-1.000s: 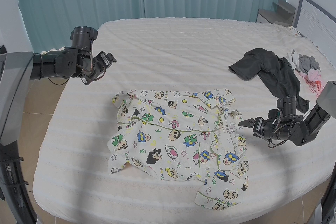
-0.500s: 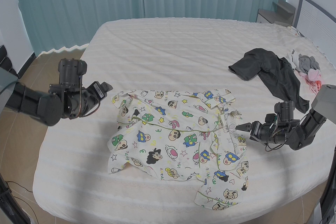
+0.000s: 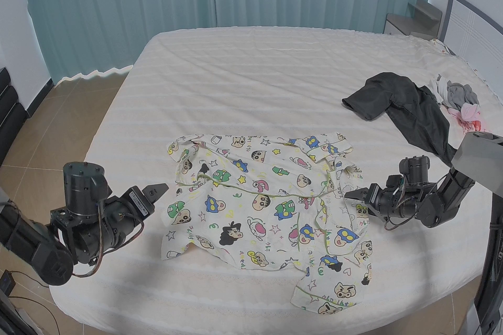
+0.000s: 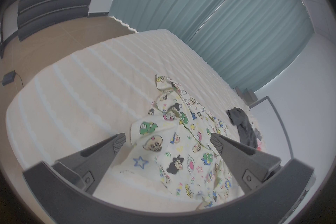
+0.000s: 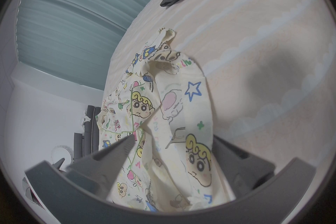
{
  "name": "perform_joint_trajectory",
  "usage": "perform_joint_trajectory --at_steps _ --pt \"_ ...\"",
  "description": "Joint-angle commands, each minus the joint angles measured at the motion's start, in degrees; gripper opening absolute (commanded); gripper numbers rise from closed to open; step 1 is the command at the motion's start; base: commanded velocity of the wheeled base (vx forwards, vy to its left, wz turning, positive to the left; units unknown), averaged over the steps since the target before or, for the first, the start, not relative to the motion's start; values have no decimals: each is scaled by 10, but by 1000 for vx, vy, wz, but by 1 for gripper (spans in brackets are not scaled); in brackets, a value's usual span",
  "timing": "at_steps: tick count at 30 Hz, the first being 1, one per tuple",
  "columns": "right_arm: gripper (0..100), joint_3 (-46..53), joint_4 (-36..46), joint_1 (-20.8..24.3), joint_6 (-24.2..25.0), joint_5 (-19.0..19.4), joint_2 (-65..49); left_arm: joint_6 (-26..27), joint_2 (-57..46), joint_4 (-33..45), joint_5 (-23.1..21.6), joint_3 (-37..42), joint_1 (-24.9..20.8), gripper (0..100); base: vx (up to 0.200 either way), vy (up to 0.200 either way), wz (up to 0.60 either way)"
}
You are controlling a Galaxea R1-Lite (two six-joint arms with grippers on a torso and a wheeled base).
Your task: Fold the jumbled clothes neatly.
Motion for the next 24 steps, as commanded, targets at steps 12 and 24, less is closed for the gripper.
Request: perform_joint_trajectory --at_steps 12,24 --pt "0 -7 -2 -4 23 -6 20 -9 -26 -10 -5 39 -13 100 0 0 0" --pt "0 11 5 -89 12 -49 -39 -8 -17 -9 -4 40 -15 100 0 0 0"
